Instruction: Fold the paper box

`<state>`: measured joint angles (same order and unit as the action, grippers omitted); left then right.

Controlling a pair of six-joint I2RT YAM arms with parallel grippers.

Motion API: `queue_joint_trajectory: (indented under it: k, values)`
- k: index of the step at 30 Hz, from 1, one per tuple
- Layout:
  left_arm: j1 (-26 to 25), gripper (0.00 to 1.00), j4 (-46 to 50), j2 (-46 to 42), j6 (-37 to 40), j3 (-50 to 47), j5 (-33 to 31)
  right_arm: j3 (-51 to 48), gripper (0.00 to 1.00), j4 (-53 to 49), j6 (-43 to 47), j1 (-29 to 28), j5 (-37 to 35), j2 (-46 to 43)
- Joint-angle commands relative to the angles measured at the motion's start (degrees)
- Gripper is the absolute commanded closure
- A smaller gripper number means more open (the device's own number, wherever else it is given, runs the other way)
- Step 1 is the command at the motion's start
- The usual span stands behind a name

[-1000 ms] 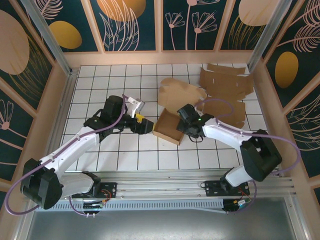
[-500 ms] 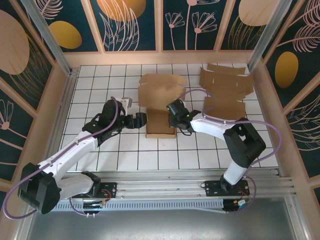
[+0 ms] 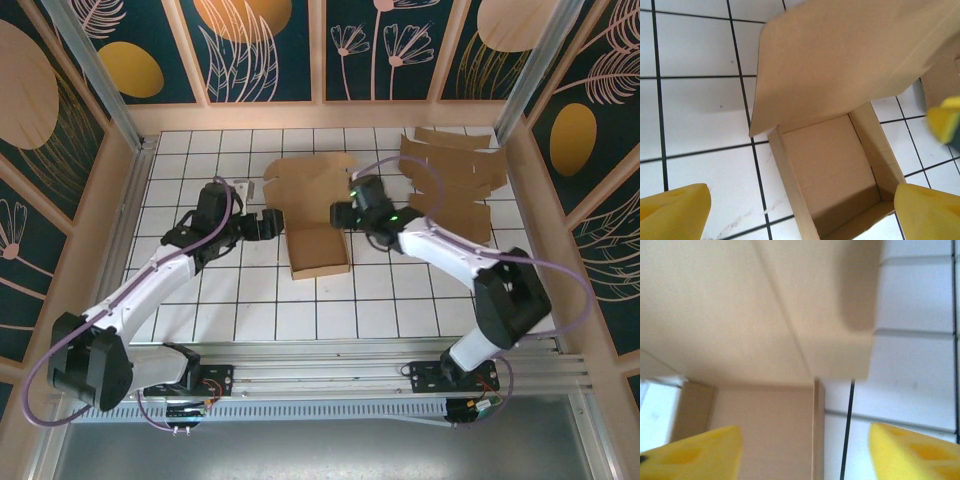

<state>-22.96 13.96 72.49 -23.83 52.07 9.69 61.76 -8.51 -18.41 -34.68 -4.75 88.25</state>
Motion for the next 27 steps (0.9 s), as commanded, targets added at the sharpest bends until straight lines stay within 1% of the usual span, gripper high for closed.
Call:
queue_joint_trajectory:
  k: [1, 2, 3, 5, 6, 8, 9, 11, 13, 16, 19, 23, 25, 27]
  values:
    - [0.93, 0.06, 1.14, 2.60, 5.41, 3.33, 0.21, -1.23, 0.18, 7.31, 10.10, 7.42, 14.85, -3.04]
    - [1.22, 0.06, 1.40, 3.65, 6.97, 5.33, -0.25, -0.84, 0.14, 7.85, 12.64, 9.38, 19.18, -2.43]
    - [1.42, 0.06, 1.94, 4.76, 8.39, 6.33, -0.92, -0.13, 0.12, 7.79, 14.70, 11.23, 22.25, -1.37]
    - [1.82, 0.06, 2.57, 6.72, 10.85, 8.17, -2.04, 1.73, 0.12, 6.97, 18.86, 13.70, 28.26, 1.11]
    - [2.00, 0.06, 2.57, 7.67, 11.82, 8.90, -1.61, 2.80, 0.12, 6.49, 20.63, 14.62, 30.52, 2.36]
    - [2.42, 0.06, 2.07, 9.83, 13.38, 10.66, 0.79, 5.60, 0.15, 4.88, 25.88, 15.80, 35.47, 5.50]
    - [2.51, 0.06, 2.00, 10.66, 13.93, 11.43, 1.82, 6.61, 0.16, 4.15, 27.32, 15.87, 36.71, 6.57]
    - [2.73, 0.06, 2.30, 13.14, 14.79, 13.20, 2.56, 8.76, 0.19, 3.45, 30.54, 15.94, 37.96, 9.03]
    - [2.93, 0.07, 2.22, 14.90, 15.43, 14.05, 1.78, 10.02, 0.21, 3.67, 32.29, 16.00, 39.27, 10.91]
    - [3.63, 0.08, 1.45, 16.68, 16.13, 14.75, 0.90, 12.09, 0.28, 3.98, 32.92, 15.97, 38.98, 13.54]
    - [4.30, 0.10, 1.60, 18.65, 17.00, 16.05, 1.81, 14.26, 0.37, 3.11, 33.17, 16.07, 38.16, 15.65]
    - [4.52, 0.17, 1.51, 21.03, 16.99, 17.25, 5.86, 14.68, 0.58, 3.25, 32.59, 15.99, 37.93, 16.29]
    - [4.54, 0.22, 1.51, 21.76, 16.73, 17.32, 7.83, 14.01, 0.63, 3.82, 32.02, 16.02, 37.46, 15.80]
    - [4.56, 0.27, 1.13, 22.15, 16.31, 16.86, 9.23, 12.89, 0.64, 4.63, 30.89, 16.02, 36.56, 14.78]
